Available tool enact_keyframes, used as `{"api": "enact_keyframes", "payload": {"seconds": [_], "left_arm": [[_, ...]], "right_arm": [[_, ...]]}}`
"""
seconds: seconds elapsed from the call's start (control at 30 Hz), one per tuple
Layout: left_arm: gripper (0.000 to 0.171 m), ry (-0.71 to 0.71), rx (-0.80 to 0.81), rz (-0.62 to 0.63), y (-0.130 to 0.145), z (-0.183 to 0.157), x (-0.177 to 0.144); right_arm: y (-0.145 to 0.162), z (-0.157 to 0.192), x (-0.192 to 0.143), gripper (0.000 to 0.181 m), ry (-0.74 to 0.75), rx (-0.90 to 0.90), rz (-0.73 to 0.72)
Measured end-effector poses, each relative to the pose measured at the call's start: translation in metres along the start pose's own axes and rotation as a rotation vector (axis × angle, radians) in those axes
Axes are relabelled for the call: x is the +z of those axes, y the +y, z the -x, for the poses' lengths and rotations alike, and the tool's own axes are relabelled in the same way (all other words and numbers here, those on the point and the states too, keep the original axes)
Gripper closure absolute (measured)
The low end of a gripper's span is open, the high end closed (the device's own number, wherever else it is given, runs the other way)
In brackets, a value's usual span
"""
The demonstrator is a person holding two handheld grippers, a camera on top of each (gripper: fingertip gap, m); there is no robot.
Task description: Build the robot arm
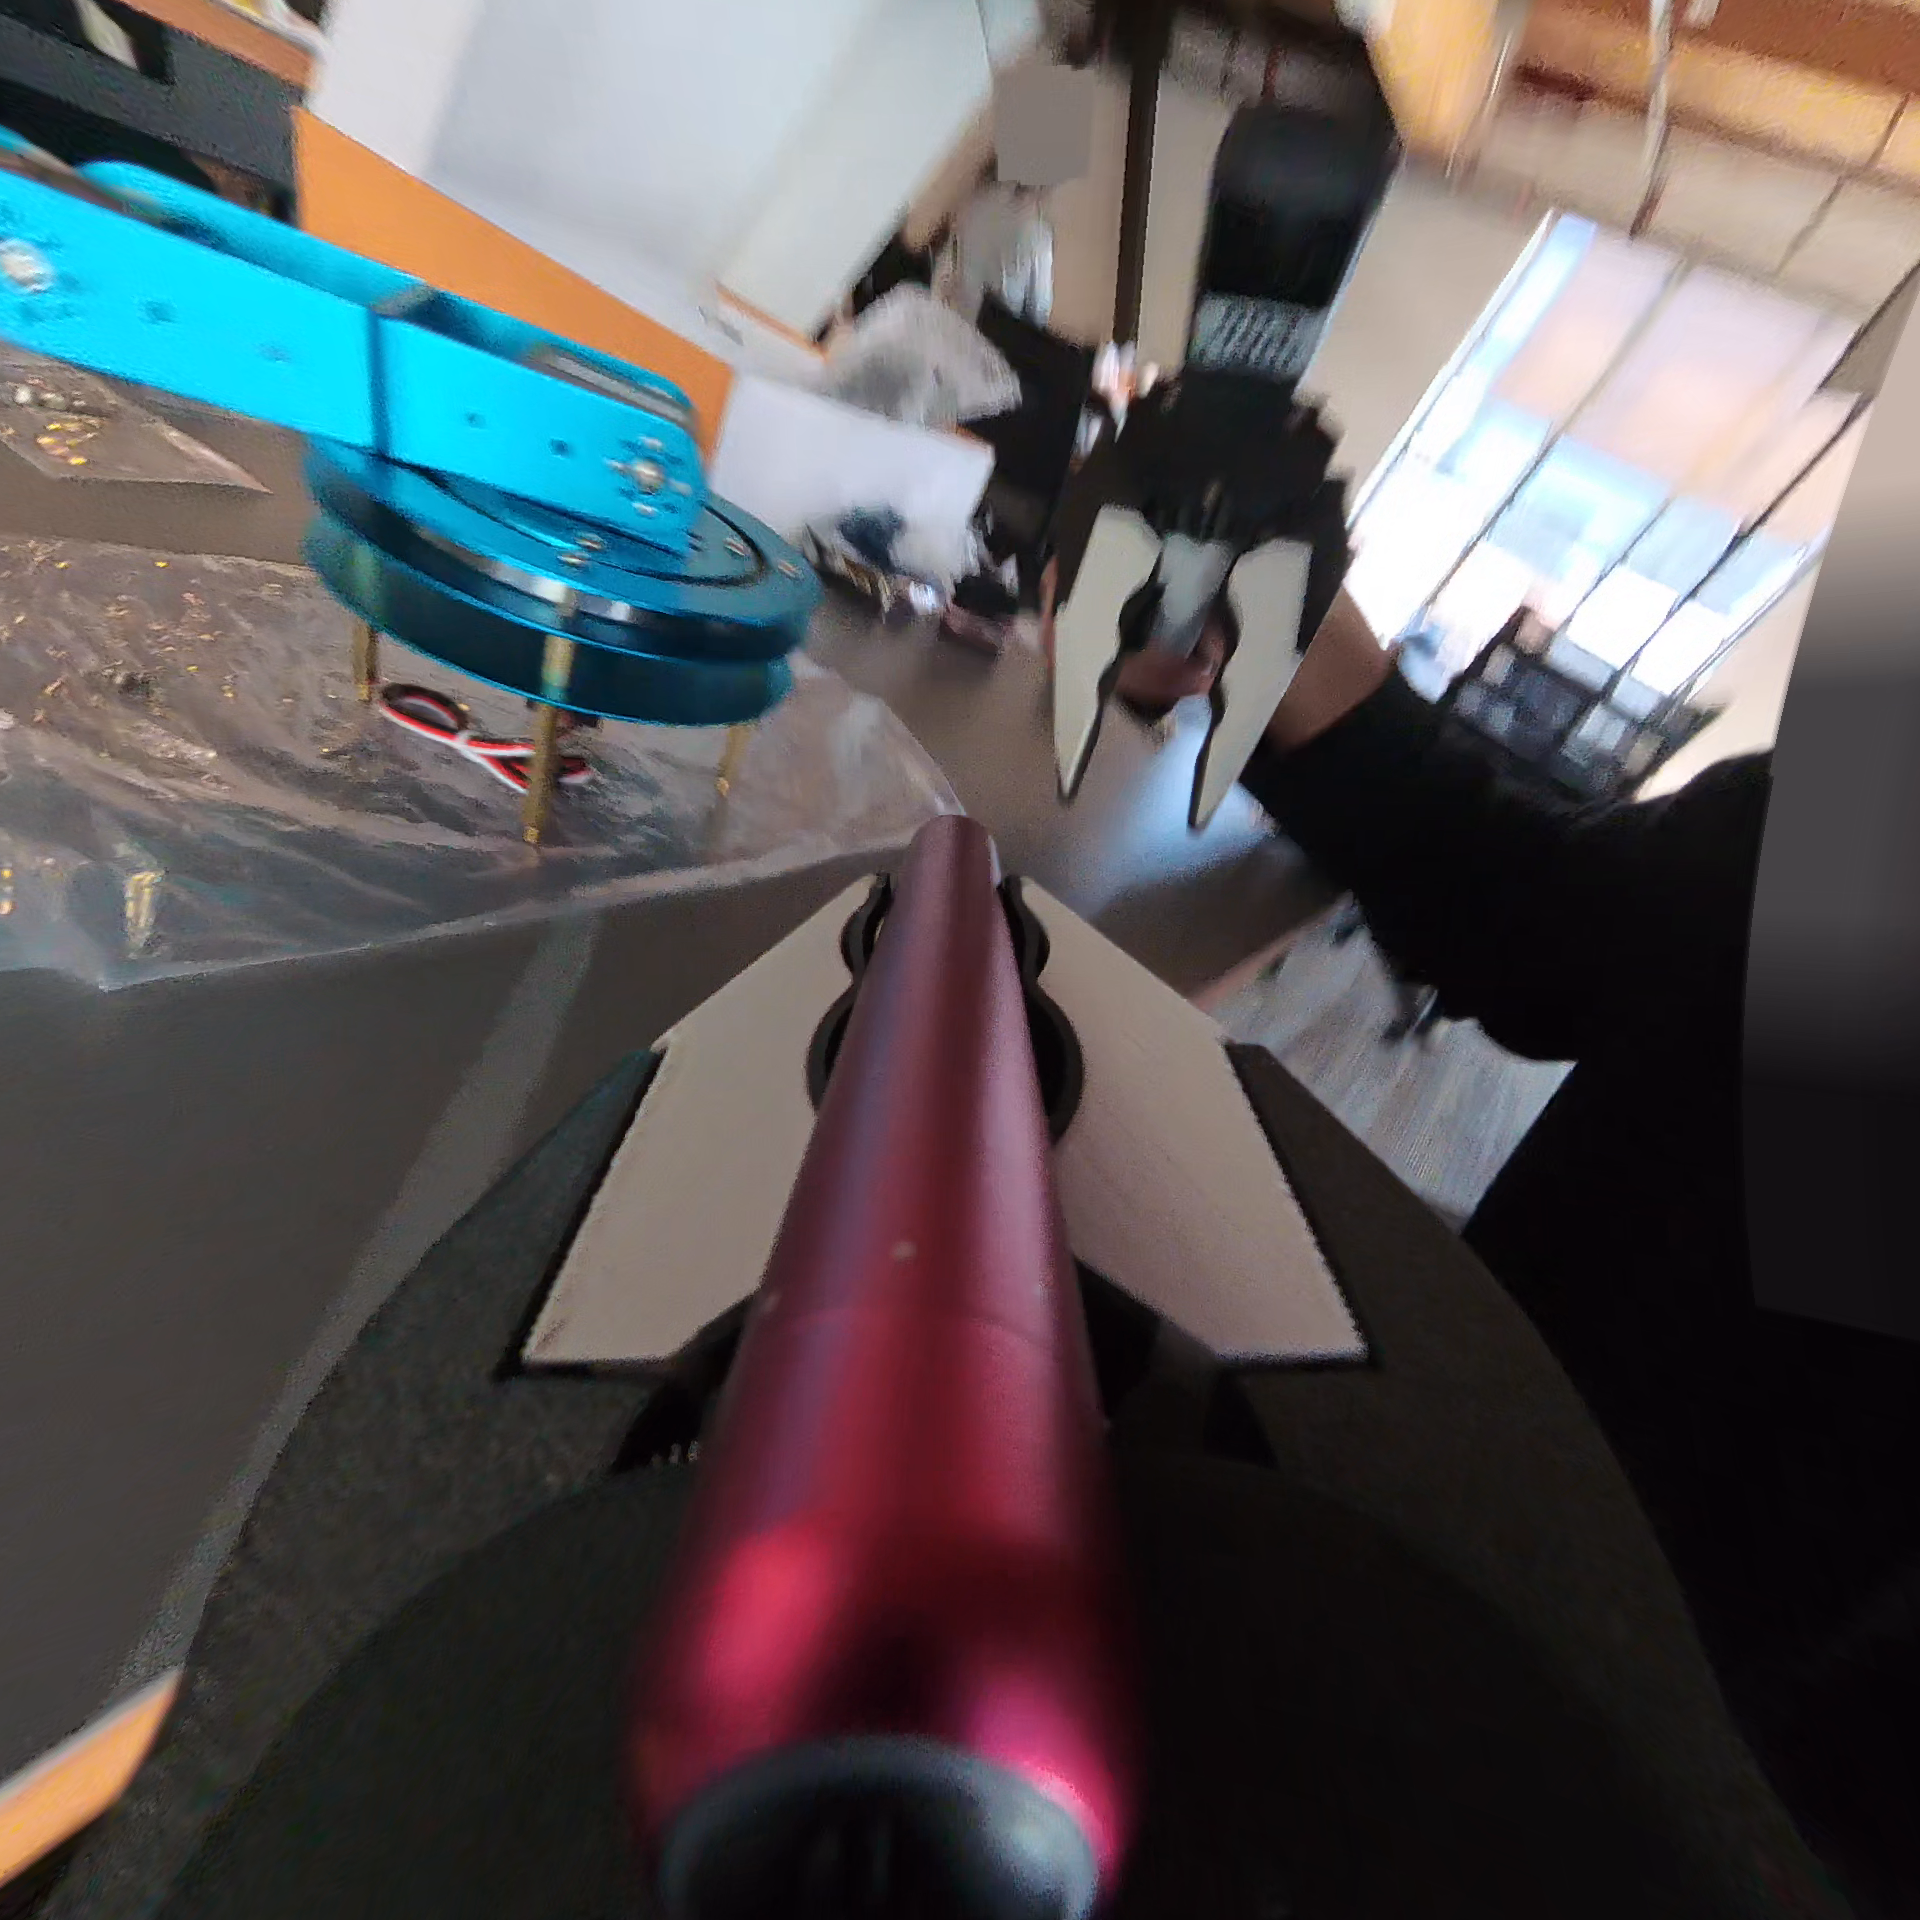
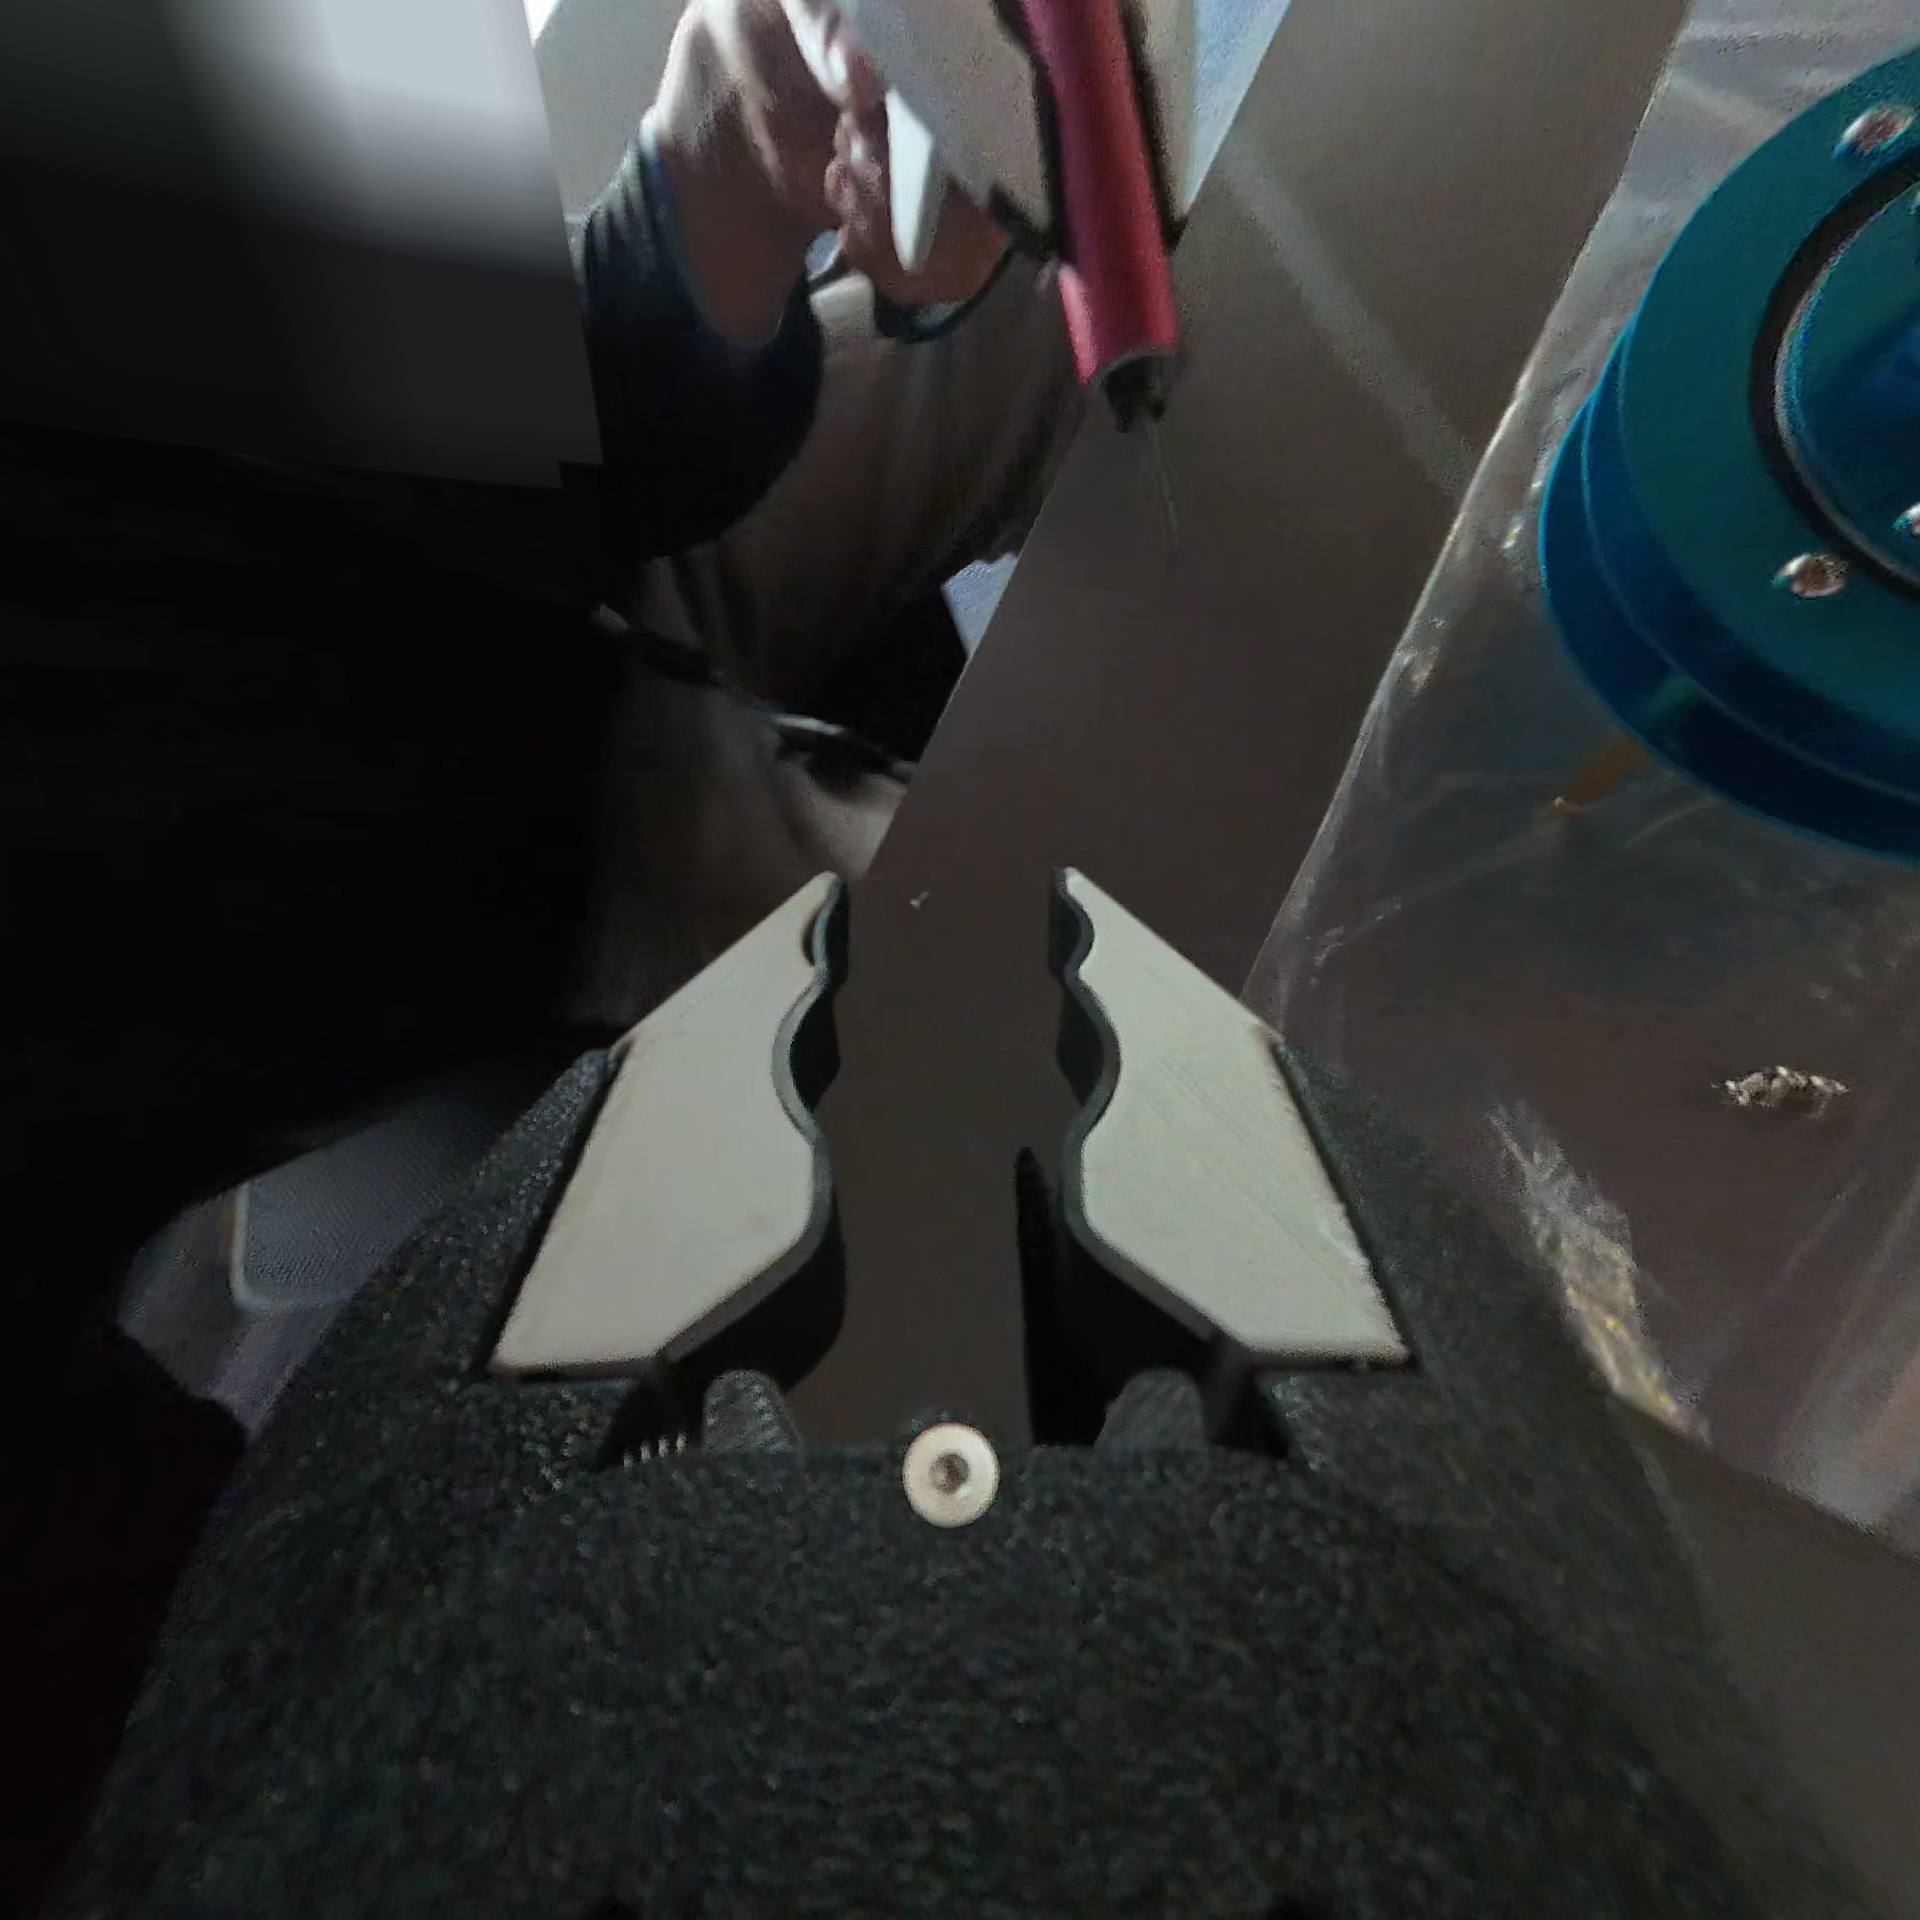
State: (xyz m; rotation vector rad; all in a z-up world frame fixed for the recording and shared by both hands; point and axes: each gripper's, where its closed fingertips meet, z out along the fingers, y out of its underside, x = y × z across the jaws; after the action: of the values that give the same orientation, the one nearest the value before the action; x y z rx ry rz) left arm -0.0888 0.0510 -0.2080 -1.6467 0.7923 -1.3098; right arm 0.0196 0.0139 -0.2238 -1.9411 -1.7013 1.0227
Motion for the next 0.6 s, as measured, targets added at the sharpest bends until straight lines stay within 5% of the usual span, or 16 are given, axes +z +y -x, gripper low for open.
{"api": "enact_keyframes", "payload": {"seconds": [0.13,0.23,0.33,0.5,0.6], "left_arm": [[0.151,0.045,0.05,0.031,0.003,-0.04,-0.011],[0.151,-0.012,0.138,0.063,0.032,-0.06,-0.013],[0.151,-0.132,0.202,0.003,0.055,-0.071,-0.004],[0.151,-0.104,0.159,-0.038,0.077,-0.092,-0.004],[0.151,-0.109,0.234,0.002,0.069,-0.086,-0.002]], "right_arm": [[0.011,0.023,0.007,0.148,0.193,0.01,-0.042],[0.014,0.029,0.006,0.149,0.347,0.053,-0.103],[-0.012,0.043,0.003,0.146,0.478,0.149,-0.319],[-0.037,0.1,-0.027,0.161,0.729,0.212,-0.776],[-0.01,0.115,-0.026,0.153,0.796,0.32,-0.945]]}}
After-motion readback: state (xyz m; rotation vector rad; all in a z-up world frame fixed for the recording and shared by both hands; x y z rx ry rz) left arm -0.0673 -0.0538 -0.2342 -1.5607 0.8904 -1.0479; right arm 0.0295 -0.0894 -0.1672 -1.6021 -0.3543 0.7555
